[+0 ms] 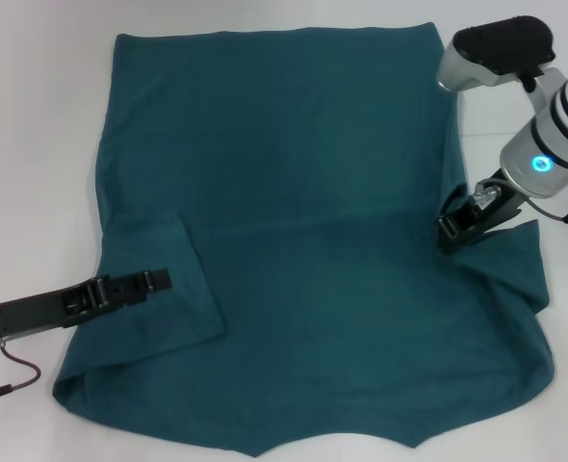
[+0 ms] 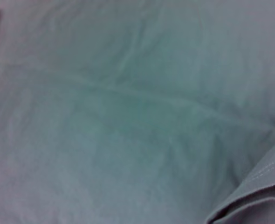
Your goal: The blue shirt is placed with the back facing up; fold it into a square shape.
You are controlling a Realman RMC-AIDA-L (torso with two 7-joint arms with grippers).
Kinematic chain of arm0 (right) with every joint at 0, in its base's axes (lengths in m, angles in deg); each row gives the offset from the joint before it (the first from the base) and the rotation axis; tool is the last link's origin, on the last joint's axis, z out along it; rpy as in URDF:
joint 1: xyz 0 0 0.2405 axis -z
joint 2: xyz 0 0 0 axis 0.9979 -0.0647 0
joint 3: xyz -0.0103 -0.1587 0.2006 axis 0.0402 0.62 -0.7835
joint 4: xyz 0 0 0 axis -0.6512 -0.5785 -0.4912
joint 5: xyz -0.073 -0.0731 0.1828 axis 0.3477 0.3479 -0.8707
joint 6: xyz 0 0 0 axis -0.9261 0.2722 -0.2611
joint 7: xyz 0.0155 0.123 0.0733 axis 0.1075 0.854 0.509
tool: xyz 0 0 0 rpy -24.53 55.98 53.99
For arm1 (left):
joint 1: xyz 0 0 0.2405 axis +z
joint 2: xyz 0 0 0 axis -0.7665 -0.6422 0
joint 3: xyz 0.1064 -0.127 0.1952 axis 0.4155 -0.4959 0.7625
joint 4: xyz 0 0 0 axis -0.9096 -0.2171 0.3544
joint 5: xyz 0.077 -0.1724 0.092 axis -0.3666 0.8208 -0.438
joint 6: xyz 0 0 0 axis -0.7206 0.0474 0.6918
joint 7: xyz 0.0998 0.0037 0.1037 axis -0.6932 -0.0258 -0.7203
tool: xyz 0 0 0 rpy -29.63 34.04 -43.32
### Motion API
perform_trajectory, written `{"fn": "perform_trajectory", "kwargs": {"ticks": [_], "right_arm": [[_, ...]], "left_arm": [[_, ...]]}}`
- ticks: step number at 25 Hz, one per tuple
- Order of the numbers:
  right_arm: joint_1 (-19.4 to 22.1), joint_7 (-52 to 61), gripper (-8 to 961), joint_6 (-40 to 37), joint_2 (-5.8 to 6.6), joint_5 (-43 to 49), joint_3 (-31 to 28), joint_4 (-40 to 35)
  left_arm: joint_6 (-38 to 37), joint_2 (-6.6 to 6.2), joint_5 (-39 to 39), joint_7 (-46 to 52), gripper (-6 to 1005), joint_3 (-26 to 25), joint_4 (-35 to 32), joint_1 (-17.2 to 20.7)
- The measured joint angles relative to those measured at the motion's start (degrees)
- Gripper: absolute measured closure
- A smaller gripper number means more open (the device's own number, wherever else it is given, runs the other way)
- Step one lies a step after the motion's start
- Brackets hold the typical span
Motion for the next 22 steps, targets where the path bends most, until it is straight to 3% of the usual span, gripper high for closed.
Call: {"fn": "perform_trajectory", "kwargs": {"ticks": [12,22], "right_arm": [[5.0,0.4,943,-1.9,1.32,0.1,-0.6,-4.1],[11.2,0.7,943,-3.1,5.19,1.0,-3.2,-7.9]], "left_arm": [[-0.1,-0.01,-0.1,0.1,365,0.0,0.0,0.1],[-0.4,-0.06,-0.2,0.0,365,-0.2,0.0,0.1]]}}
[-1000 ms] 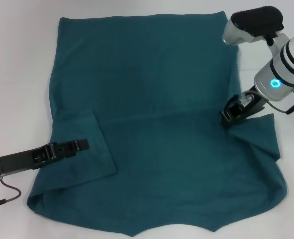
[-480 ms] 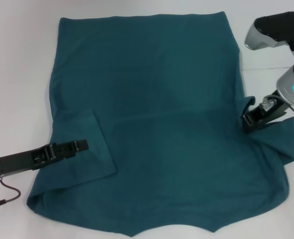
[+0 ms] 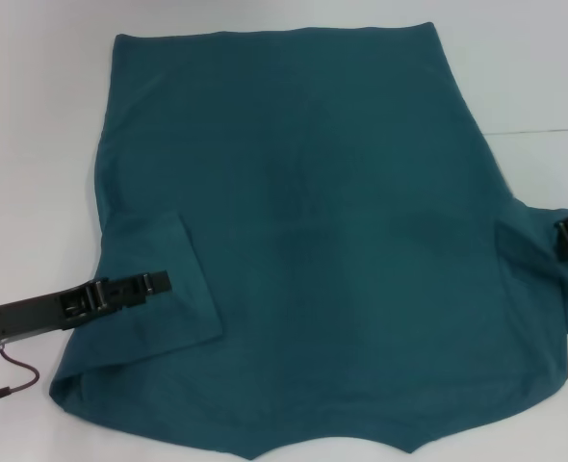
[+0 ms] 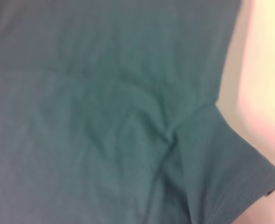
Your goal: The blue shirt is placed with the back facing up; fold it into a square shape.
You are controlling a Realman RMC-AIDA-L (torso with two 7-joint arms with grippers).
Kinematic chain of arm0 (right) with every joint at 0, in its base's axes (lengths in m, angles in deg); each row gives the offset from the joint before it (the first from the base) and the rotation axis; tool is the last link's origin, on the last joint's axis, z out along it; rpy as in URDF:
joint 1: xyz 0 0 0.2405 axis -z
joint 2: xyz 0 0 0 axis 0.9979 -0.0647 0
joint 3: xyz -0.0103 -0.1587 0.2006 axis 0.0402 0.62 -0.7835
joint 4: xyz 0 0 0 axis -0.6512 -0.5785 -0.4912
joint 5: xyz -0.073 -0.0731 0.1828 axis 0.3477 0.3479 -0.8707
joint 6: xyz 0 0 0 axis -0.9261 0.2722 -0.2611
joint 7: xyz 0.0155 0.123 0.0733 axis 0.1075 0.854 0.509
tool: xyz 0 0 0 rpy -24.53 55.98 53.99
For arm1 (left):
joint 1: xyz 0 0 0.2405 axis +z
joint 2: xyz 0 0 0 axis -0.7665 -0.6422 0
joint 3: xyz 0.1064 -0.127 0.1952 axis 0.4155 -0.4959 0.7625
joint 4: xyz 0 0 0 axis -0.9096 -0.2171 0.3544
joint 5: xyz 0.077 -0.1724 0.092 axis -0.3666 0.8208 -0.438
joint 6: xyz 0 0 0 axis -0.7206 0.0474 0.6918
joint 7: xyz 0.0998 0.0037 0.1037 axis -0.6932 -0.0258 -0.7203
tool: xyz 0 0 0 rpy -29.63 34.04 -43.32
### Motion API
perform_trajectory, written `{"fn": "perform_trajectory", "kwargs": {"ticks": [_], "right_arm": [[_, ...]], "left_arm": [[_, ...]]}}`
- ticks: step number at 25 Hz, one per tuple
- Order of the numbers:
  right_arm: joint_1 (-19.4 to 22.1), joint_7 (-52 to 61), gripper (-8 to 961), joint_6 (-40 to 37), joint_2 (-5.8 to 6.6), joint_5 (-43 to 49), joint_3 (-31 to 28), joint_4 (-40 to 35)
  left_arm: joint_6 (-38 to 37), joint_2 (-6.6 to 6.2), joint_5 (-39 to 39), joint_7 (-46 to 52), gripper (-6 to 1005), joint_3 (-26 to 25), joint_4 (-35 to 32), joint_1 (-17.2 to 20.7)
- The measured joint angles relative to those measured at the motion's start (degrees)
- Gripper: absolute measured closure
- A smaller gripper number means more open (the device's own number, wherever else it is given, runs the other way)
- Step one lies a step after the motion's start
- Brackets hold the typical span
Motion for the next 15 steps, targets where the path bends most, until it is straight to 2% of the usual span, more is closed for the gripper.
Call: {"fn": "perform_trajectory", "kwargs": {"ticks": [9,15], "right_arm": [[0.1,0.9,943,2.4,0.14,4.1,1.7,-0.3],[0.3,4.3,943,4.7,1.10,4.1,5.8,-0.4]], "left_arm": [[-0.1,-0.02,0.0,0.1,365,0.2,0.0,0.0],[-0.2,0.05,0.1,0.1,365,0.2,0.0,0.2]]}}
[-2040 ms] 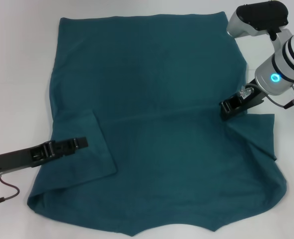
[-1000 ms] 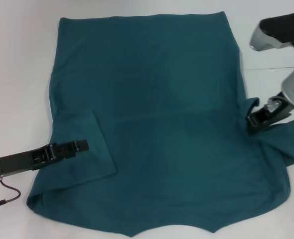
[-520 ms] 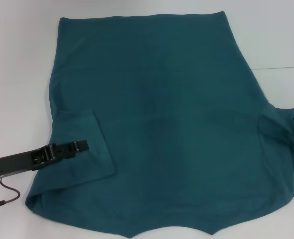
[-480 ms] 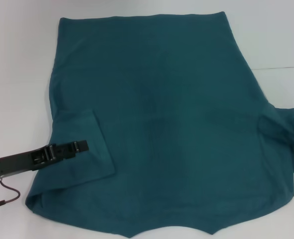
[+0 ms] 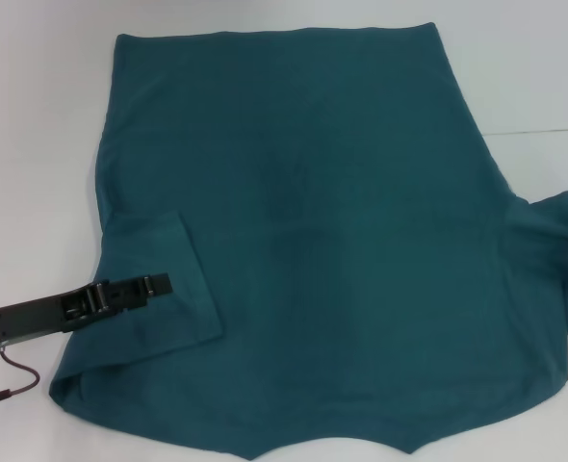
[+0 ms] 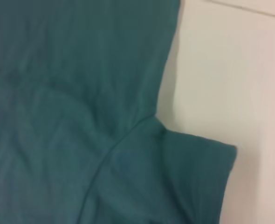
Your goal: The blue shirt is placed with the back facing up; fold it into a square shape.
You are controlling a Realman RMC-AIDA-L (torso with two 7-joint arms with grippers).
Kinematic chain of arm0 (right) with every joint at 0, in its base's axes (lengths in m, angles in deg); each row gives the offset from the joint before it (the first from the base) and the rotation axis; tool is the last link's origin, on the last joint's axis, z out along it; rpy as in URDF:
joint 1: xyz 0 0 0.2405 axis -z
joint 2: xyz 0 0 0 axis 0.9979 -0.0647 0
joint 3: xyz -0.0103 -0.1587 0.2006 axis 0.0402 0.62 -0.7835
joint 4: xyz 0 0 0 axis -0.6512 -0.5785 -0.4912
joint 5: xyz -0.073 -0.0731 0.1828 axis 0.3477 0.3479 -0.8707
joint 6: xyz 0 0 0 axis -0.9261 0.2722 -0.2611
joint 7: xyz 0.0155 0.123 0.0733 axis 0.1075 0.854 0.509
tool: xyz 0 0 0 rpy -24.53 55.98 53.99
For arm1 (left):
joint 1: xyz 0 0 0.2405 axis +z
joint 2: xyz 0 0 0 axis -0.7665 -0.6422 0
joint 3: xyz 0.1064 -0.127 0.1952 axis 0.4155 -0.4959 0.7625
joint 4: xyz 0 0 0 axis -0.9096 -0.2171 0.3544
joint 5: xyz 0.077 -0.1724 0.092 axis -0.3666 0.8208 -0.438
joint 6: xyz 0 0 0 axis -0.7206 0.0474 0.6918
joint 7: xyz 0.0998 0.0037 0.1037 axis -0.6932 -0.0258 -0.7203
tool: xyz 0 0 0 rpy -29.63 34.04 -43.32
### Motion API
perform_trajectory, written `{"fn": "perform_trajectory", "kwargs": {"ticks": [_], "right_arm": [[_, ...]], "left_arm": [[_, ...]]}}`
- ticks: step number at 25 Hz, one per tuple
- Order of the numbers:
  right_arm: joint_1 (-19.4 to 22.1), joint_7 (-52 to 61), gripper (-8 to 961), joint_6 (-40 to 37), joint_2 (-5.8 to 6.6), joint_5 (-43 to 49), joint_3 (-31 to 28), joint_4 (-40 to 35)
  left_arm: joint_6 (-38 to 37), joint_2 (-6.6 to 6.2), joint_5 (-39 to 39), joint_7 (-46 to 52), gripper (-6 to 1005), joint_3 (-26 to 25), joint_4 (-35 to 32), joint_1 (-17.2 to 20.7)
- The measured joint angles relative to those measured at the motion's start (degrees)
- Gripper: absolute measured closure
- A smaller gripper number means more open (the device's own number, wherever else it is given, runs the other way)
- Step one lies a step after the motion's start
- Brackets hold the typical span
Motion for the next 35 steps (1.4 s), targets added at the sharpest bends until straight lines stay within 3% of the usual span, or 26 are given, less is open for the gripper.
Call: {"fn": "perform_trajectory", "kwargs": {"ticks": [10,35], "right_arm": [[0.1,-0.2,943,1.2,1.23,0.0,2.2,0.0],[-0.6,1.0,943,6.1,1.73,0.1,14.6,0.0]], "left_arm": [[-0.1,0.00,0.0,0.0,365,-0.2,-0.1,0.0],[-0.1,-0.09,0.0,0.0,365,-0.4,0.0,0.0]]}}
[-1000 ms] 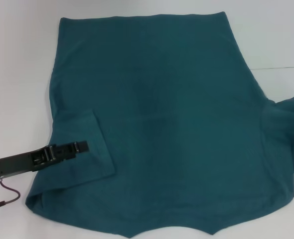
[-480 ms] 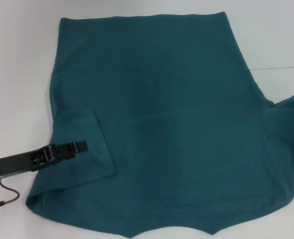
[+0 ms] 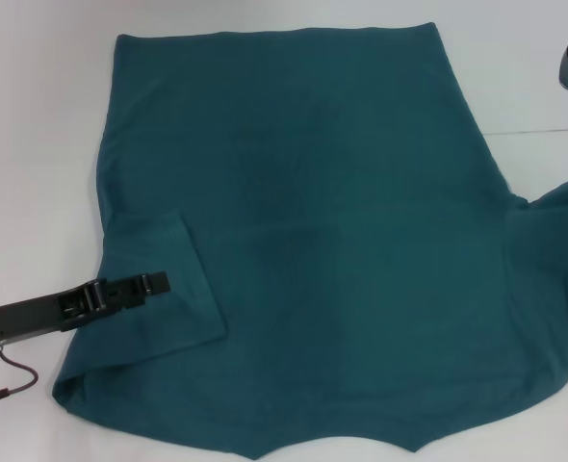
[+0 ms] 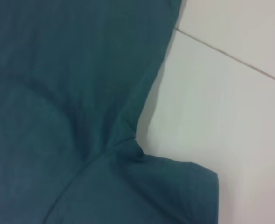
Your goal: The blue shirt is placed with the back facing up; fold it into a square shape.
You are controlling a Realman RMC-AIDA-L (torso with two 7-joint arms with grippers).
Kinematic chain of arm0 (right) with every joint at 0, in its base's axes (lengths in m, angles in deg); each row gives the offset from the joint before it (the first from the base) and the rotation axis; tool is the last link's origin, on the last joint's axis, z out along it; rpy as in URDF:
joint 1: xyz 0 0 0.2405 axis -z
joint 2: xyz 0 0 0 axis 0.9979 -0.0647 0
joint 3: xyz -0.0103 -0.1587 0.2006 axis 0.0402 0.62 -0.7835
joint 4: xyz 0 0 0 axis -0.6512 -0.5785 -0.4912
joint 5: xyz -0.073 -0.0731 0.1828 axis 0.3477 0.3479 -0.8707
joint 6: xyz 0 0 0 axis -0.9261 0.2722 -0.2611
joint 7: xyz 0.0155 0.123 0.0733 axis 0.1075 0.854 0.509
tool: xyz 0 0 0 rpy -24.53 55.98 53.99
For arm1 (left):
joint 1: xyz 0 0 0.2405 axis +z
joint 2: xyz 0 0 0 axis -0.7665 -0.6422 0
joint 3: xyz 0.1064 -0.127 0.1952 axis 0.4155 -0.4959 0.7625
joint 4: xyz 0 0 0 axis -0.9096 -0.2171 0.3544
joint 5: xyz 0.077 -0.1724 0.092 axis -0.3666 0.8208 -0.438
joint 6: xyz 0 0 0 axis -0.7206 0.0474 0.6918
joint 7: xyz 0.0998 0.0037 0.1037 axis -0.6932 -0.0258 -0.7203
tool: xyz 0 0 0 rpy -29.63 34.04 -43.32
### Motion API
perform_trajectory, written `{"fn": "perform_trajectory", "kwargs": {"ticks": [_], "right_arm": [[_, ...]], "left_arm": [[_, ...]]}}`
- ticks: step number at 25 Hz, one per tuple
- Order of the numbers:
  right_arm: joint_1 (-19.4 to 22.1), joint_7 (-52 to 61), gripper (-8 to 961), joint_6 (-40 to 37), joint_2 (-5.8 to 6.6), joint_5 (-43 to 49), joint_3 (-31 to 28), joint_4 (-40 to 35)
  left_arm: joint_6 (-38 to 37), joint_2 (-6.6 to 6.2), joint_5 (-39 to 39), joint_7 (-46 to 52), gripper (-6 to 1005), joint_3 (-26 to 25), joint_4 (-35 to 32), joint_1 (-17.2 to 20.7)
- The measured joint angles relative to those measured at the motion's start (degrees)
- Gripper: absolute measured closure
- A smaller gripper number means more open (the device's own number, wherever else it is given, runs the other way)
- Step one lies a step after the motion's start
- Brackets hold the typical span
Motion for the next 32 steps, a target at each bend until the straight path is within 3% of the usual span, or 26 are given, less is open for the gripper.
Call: {"fn": "perform_trajectory", "kwargs": {"ticks": [8,19,32], "right_arm": [[-0.9,-0.3,943,-3.6,-1.12,-0.1,-1.0,0.5],[-6.0,-0.3,943,-6.7,-6.31,-0.2,-3.1,0.6],[-8.7,1.5,943,-4.3,-9.76,-0.3,-4.5,1.3]], "left_arm": [[0.1,0.02,0.1,0.0,365,0.0,-0.1,0.2],[0.3,0.09,0.2,-0.1,366,0.2,-0.1,0.2],[0.6,0.10,0.3,-0.4,366,0.1,0.0,0.3]]}}
